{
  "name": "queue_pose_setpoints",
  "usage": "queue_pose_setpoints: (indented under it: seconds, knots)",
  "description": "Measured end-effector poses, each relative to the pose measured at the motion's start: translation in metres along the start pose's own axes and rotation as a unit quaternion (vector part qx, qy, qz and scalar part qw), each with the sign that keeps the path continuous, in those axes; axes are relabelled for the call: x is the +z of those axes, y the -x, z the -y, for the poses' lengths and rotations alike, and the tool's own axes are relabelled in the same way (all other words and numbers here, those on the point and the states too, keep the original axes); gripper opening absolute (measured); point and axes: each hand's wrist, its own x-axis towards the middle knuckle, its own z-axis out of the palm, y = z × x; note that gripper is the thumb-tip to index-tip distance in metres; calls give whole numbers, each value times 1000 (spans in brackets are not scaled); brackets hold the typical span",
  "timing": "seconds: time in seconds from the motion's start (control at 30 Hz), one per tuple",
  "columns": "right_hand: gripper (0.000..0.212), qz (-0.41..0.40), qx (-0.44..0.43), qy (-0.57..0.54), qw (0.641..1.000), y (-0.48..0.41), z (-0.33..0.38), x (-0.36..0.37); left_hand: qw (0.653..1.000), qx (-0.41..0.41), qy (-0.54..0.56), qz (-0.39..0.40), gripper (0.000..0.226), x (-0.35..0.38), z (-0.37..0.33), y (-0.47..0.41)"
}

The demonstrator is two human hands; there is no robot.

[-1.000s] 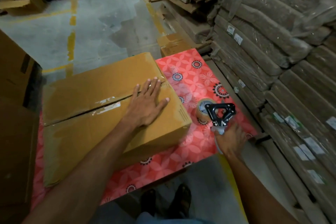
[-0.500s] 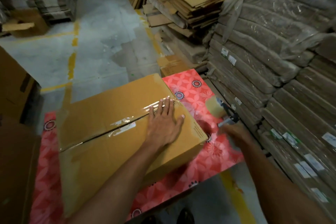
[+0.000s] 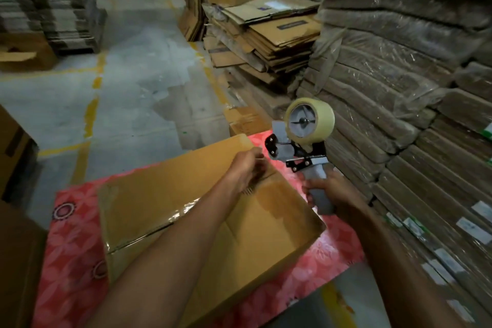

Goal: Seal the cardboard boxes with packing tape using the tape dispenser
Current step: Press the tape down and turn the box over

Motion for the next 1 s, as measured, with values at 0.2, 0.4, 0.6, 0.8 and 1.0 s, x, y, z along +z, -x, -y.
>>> queue_pose_setpoints:
  seconds: [0.2,0.4,0.6,0.8,1.0]
  knots:
    - [22,8,-65,-5,998,-2,16,35,940,-220,204,161,64,-29,-31,-14]
    - [31,23,-85,9,996,-4,24,40,905,-255,154,303,80,-43,-24,-13]
    - [25,40,-125,13,991,-8,30,36,921,-213,237,224,21,-47,-27,-24]
    - [43,9,-123,46,991,-16,22,37,987,-103,70,101,28,-52,-57,-46]
    - [32,-21,-109,92,989,-19,2,46,987,-27,-156,36,19,-67,-96,-79]
